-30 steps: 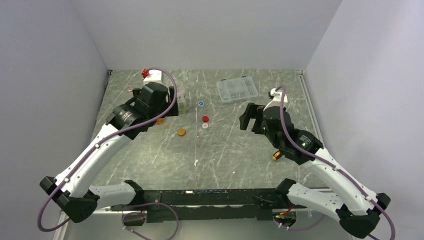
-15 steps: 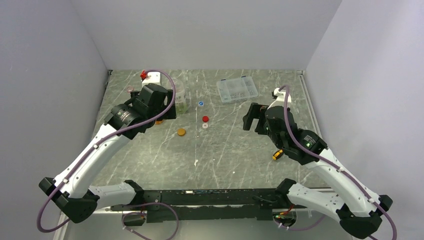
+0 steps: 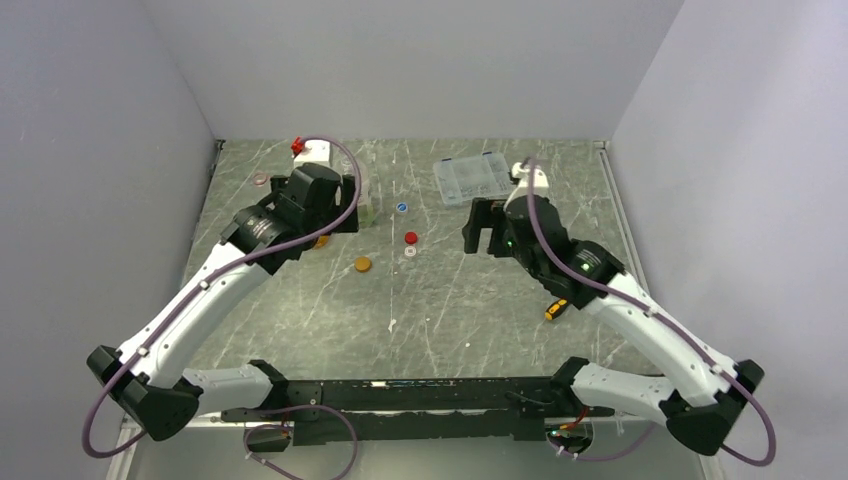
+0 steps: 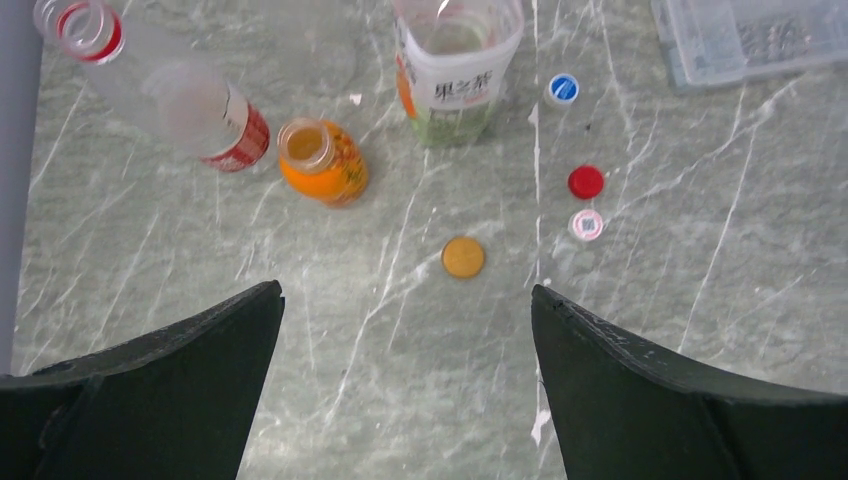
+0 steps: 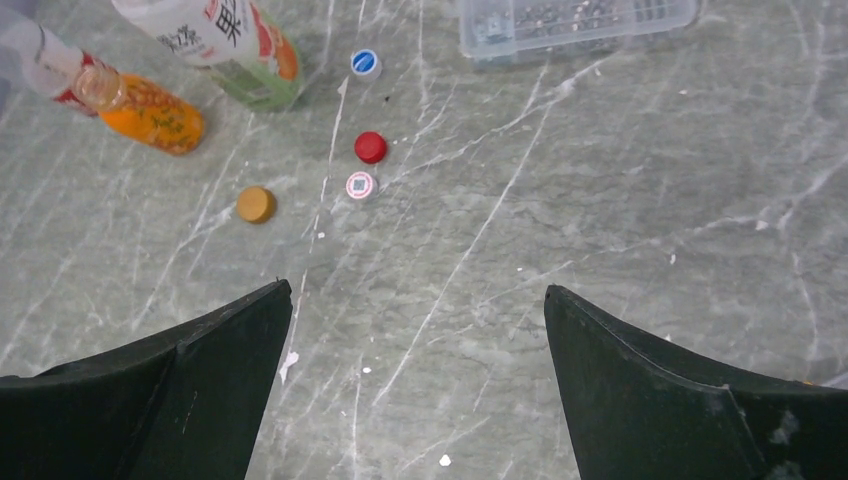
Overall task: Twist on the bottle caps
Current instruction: Pick up the plastic bottle at the center of the board.
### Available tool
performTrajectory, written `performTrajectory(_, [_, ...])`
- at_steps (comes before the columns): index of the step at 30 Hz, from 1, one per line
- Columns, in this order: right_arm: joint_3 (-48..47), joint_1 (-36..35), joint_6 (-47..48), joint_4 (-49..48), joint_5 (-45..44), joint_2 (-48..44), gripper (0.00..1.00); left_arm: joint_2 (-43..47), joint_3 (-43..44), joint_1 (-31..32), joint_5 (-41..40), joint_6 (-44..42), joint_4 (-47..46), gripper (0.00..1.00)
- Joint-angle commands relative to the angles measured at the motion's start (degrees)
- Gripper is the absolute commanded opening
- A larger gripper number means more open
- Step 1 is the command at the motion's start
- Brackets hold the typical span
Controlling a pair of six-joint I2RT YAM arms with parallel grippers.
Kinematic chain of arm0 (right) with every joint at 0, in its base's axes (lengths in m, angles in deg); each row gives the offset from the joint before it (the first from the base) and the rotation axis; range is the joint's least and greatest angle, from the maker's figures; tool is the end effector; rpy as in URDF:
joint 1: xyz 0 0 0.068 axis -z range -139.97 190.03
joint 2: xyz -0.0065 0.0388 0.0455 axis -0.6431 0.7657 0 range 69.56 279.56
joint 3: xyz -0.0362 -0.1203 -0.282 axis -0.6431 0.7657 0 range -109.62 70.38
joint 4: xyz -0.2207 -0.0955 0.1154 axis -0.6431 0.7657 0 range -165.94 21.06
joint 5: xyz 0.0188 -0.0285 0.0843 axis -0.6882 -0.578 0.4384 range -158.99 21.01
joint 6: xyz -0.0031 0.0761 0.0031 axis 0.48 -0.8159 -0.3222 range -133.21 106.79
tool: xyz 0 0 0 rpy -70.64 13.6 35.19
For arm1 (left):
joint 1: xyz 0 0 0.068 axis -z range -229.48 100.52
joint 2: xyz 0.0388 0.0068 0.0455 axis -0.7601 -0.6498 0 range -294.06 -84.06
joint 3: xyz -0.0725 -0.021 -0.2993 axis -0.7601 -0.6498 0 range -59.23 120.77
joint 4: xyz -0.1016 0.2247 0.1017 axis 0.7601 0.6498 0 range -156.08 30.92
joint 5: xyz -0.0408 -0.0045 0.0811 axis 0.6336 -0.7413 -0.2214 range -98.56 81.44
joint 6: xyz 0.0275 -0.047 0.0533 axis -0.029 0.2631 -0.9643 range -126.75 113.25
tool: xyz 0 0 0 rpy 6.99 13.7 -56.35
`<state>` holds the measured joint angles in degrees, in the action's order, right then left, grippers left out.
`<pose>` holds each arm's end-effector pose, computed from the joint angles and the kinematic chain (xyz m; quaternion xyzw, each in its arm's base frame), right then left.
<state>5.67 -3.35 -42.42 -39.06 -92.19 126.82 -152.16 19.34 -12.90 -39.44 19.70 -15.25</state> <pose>0.1732 0.1285 0.3930 -0.0037 0.8520 0.1525 0.5009 0.2141 -0.1176 0.4135 -0.0341 0.8813 -0.0055 0.4712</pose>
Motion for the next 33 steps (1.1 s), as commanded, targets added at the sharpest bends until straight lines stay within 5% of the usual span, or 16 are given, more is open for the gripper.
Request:
performTrajectory(1, [-5.05,-0.13,3.56,-4.68,3.91,6.14,1.0,-4.27,2.44,-3.08,3.47,-3.69,-10.51,0.99])
performTrajectory(10, [-10.25,-0.04,6.78,-4.13,6.06,11.13,1.0,-18.23,10.88,-11.52,7.87,-6.85,-18.45,0.99])
performTrajectory(14, [-10.1,-0.04,6.98,-4.6,6.82,11.02,1.0,-23.31,14.0,-14.28,10.2,-7.61,-19.16,0.88])
performTrajectory(33, [-8.59,0.0,7.58,-5.24,7.38,10.98,1.0,-33.6,19.97,-14.78,13.61,-10.57,-21.51,0.67])
